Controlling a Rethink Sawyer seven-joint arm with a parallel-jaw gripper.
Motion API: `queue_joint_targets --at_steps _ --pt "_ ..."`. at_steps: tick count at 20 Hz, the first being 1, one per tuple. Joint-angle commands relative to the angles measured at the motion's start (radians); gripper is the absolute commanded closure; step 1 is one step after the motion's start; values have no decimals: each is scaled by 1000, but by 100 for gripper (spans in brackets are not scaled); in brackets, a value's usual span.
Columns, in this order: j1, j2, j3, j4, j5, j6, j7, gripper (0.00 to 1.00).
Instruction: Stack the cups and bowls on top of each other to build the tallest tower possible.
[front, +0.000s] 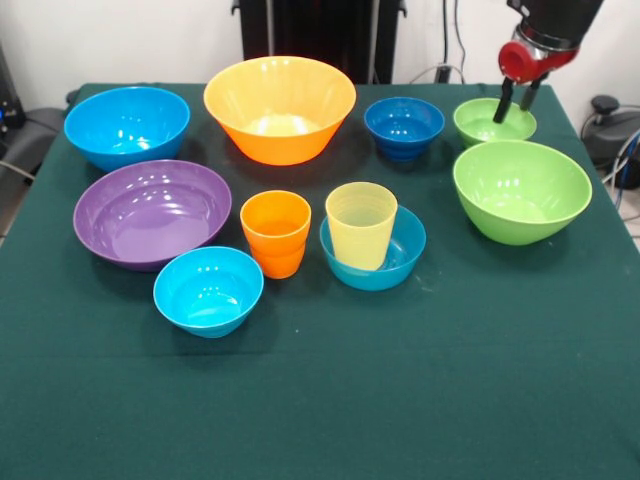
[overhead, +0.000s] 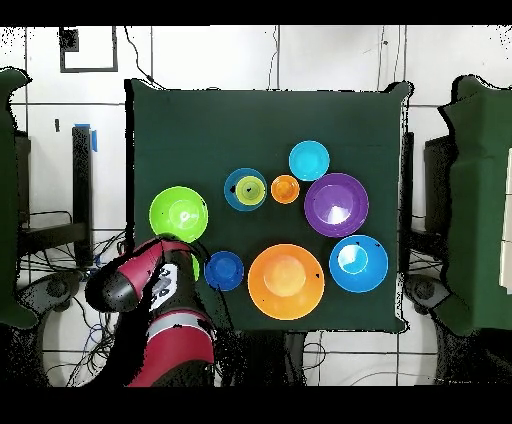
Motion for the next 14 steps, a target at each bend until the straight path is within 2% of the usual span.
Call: queue_joint_targets --at_steps 1,8,14 --pt "24 92 28 -62 -54 -23 51 0" --pt "40 118 12 -82 -64 -65 59 0" --pt "26 99 27 -60 -41 -32 44 0"
